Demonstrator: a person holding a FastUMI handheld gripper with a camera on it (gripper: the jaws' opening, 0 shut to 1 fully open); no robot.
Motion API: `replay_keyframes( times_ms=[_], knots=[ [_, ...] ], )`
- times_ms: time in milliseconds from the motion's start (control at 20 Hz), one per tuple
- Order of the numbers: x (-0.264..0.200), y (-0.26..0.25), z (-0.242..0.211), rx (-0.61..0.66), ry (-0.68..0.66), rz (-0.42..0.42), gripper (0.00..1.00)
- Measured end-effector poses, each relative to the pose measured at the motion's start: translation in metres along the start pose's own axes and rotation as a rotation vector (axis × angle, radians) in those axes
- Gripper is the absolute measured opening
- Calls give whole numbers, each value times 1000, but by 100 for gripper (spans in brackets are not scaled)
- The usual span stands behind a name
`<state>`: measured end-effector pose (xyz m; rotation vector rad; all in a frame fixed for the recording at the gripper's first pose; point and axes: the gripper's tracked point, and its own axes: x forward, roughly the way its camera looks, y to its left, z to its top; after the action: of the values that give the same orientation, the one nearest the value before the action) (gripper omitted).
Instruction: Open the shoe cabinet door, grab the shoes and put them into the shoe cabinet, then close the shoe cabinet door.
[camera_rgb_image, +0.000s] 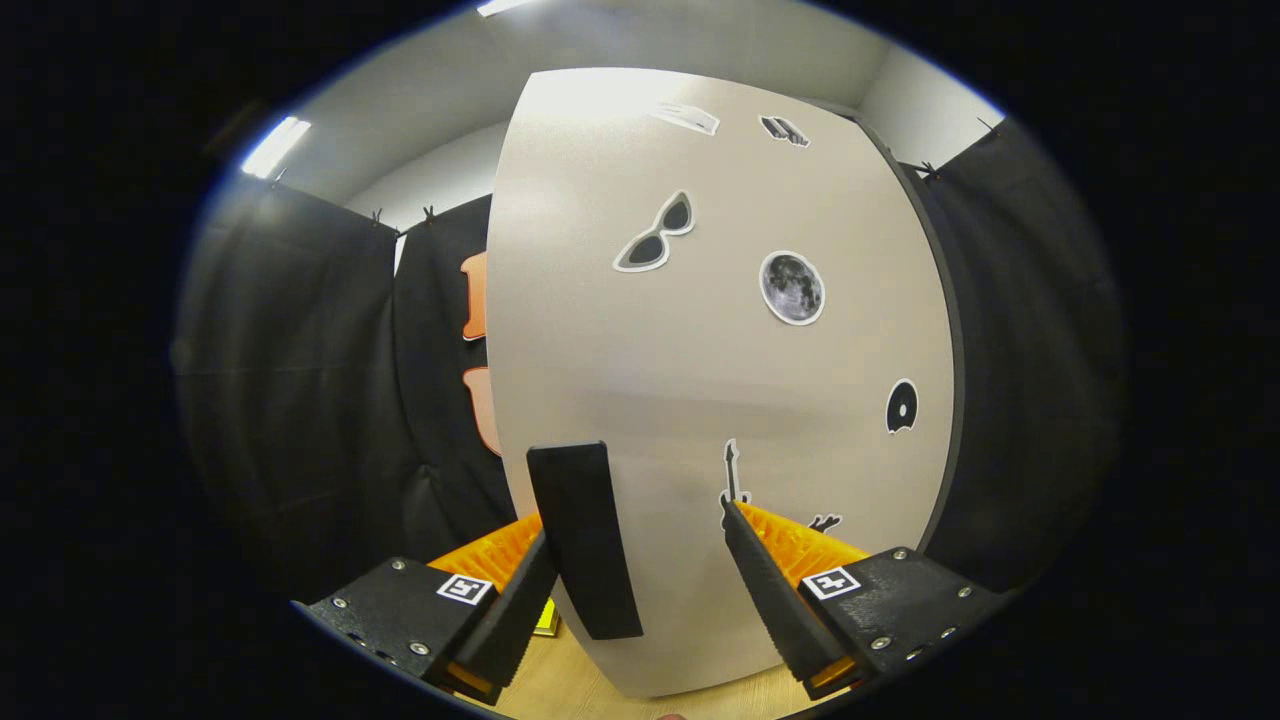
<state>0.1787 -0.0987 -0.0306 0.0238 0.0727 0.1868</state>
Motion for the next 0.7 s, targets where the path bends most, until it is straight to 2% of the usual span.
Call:
replay_keyframes(
  times_ms=[700],
  knots=[
    [9, 4, 0, 6, 6, -18, 96]
  ],
)
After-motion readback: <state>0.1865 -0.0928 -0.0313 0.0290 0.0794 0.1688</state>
